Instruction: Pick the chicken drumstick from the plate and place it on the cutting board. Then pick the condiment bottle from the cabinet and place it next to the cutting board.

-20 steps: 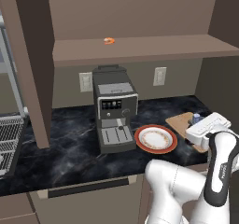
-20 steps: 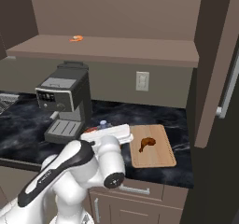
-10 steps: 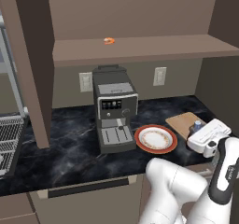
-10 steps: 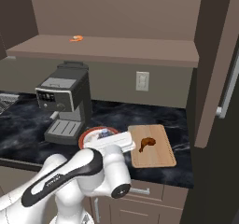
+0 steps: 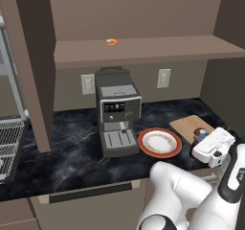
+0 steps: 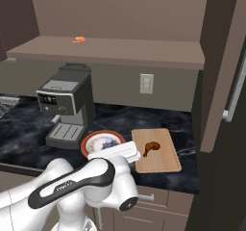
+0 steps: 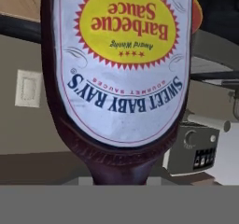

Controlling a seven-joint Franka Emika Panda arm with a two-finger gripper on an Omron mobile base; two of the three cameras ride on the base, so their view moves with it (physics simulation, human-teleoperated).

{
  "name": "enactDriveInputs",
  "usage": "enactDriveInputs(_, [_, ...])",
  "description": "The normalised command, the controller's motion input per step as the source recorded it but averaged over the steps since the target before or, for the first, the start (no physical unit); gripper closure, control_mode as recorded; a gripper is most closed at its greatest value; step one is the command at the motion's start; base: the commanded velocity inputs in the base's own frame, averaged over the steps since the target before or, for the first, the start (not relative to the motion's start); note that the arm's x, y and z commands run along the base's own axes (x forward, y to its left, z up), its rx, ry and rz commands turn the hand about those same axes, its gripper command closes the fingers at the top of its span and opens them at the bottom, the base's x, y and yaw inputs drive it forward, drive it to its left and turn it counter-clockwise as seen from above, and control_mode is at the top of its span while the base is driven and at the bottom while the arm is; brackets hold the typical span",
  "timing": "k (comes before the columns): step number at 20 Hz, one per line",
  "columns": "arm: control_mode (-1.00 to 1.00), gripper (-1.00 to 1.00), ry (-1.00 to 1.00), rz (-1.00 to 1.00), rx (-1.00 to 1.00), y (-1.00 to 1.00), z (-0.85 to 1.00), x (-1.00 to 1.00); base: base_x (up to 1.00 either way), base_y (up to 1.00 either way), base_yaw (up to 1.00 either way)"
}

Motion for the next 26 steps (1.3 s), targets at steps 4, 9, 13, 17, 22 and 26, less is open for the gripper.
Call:
enactDriveInputs(4, [-1.00,1.00,0.00,0.03,0.03,0.00,-0.17,0.00,0.00,0.00,0.00])
enactDriveInputs(9, [-1.00,1.00,0.00,0.02,0.03,0.00,-0.15,0.00,0.00,0.00,0.00])
enactDriveInputs(13, [-1.00,1.00,0.00,0.02,0.04,0.00,-0.12,0.00,0.00,0.00,0.00])
enactDriveInputs(17, [-1.00,1.00,0.00,0.02,0.04,0.00,-0.08,0.03,0.00,0.00,0.00])
enactDriveInputs(22, [-1.00,1.00,0.00,0.02,0.04,0.00,-0.01,0.08,0.00,0.00,0.00])
enactDriveInputs(26, [-1.00,1.00,0.00,0.01,0.04,0.00,0.00,0.11,0.00,0.00,0.00])
